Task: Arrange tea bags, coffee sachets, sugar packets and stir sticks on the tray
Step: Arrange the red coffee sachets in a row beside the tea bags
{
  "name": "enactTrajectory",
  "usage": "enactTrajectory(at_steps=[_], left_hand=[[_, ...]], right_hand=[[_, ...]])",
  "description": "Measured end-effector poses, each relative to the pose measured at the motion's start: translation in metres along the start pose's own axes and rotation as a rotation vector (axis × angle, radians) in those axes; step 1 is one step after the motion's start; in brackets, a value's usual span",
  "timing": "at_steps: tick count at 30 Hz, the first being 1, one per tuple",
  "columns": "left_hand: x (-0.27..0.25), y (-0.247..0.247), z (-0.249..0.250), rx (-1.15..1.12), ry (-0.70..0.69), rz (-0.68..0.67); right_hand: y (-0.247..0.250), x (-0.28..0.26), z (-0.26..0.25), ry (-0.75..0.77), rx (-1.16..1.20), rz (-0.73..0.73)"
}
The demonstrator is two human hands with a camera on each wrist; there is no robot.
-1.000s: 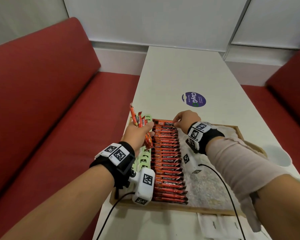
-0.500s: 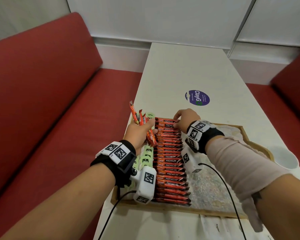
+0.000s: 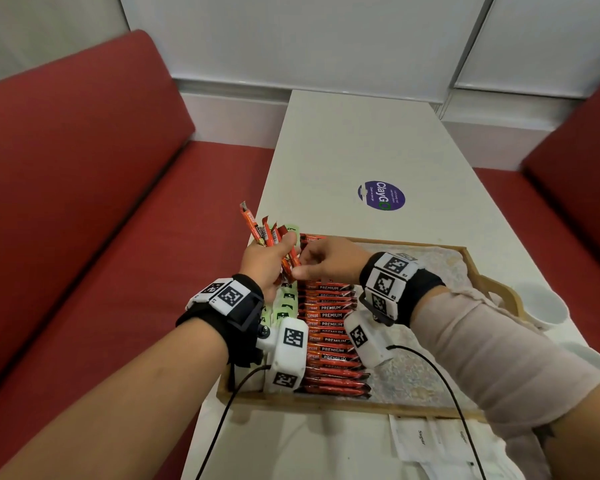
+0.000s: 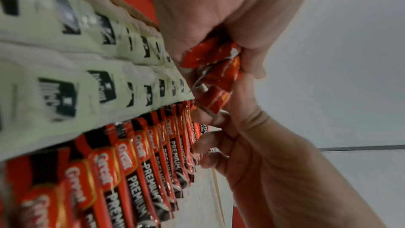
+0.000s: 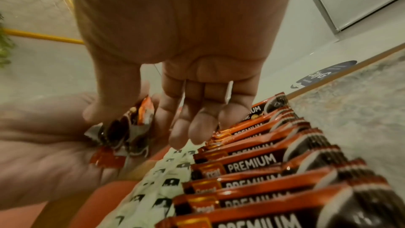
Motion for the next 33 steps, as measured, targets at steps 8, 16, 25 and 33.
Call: enactTrajectory(at_steps=[8,16,25,33], left_hand=[[-0.006,-0.003,0.005,-0.049,0.004,-0.071],[-0.008,0.0,0.003,0.0,0.042,-0.054],[-0.005,0.001,0.002,-0.008,0.037,-0.005],[-0.001,0.003,0.002,0.049,-0.031,0.044]], right_hand=[[0.0,0.001,0.002,-0.032,0.159,0.02],[0.01,0.003,0.006,-0.097,-0.226,0.295],[0.017,-0.001,0.008,-0.065,-0.35,0.385],[0.015,-0.002,0.014,-0.085,-0.007,0.277]])
Point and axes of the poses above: each hand's wrist, its own x-axis towards the middle knuckle, its own y-axis out of the back of the hand, z = x × y, the point moved 4 cm from there along x, towards the middle knuckle, and after that the axes turned 8 degrees about -x, right-handed, at the moved point
